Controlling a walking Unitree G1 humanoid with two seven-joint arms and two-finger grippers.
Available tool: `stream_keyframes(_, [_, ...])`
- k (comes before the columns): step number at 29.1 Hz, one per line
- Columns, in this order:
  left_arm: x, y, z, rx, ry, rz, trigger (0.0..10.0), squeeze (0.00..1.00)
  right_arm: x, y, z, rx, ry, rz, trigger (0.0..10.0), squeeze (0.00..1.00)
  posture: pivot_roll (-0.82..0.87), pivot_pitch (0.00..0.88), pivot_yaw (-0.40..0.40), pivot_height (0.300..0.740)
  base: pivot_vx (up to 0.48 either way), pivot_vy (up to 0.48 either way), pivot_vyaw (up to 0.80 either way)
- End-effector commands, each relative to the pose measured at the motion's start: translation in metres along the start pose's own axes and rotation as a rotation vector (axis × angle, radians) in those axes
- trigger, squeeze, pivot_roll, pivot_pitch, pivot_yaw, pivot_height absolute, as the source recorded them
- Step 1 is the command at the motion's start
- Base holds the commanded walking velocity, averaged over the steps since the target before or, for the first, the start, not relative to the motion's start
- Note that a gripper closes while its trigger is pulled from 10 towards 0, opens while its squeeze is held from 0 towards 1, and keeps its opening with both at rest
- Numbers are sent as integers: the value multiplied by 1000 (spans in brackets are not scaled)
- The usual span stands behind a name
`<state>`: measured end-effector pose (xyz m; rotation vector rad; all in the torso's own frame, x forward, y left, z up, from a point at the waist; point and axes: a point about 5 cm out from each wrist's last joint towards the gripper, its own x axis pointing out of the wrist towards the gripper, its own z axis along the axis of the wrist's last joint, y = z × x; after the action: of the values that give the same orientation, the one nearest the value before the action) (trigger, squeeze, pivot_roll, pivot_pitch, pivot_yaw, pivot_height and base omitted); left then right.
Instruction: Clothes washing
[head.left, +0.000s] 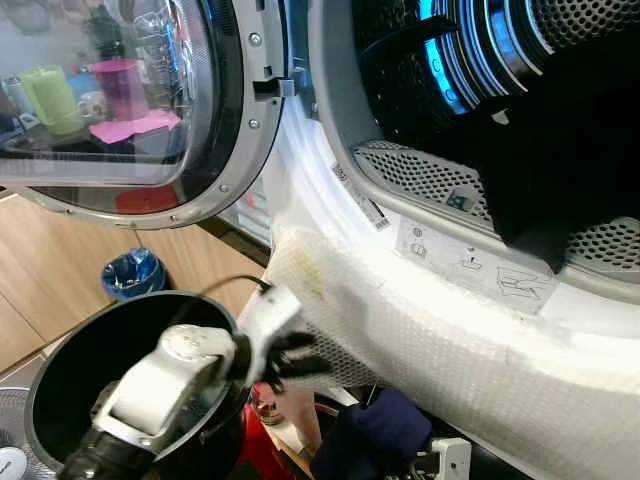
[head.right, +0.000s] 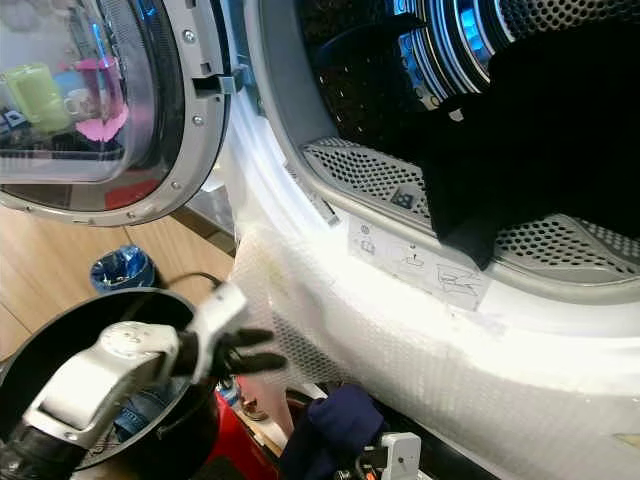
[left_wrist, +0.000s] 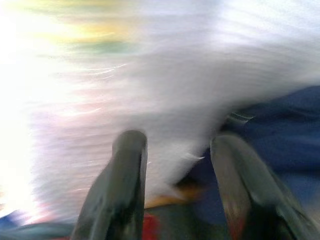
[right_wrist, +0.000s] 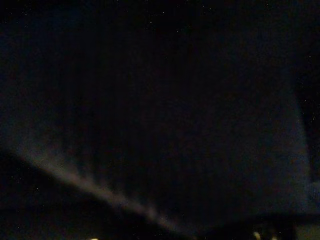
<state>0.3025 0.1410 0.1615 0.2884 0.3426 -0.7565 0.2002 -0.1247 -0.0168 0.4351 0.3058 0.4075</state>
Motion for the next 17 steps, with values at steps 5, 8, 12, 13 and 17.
stream_keyframes(5, [-39,42,-31,92,10,533,10000,1000,-15,4,9,-31,-38,25,0,0,243,79,-15,740,0,0,0])
stream_keyframes(8, [-53,50,-41,116,-21,684,10000,1000,-22,7,13,-43,-51,38,0,0,248,92,-24,740,0,0,0])
stream_keyframes(12, [-66,59,-68,79,-11,867,10000,0,-38,25,23,-78,-63,129,0,0,242,101,-33,740,0,0,0])
stream_keyframes(13, [-66,59,-68,79,-11,867,10000,0,-38,25,23,-78,-63,129,0,0,242,101,-33,740,0,0,0])
stream_keyframes(17, [-64,62,-64,97,-82,928,10000,0,-50,55,59,-74,-155,278,0,0,215,102,-33,740,0,0,0])
